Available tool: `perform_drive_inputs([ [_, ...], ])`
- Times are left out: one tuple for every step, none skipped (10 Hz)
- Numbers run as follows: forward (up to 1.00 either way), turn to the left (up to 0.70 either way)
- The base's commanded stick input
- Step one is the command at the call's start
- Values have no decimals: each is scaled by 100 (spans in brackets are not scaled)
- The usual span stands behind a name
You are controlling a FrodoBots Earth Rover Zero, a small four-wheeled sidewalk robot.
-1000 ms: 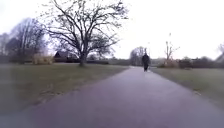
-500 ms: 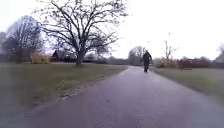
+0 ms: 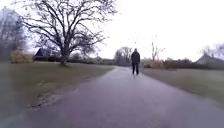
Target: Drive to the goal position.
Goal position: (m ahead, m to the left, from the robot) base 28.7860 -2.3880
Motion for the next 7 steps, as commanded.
perform_drive_inputs([
  [100,0],
  [100,0],
  [100,0],
  [100,0],
  [100,0],
  [100,0],
  [100,0],
])
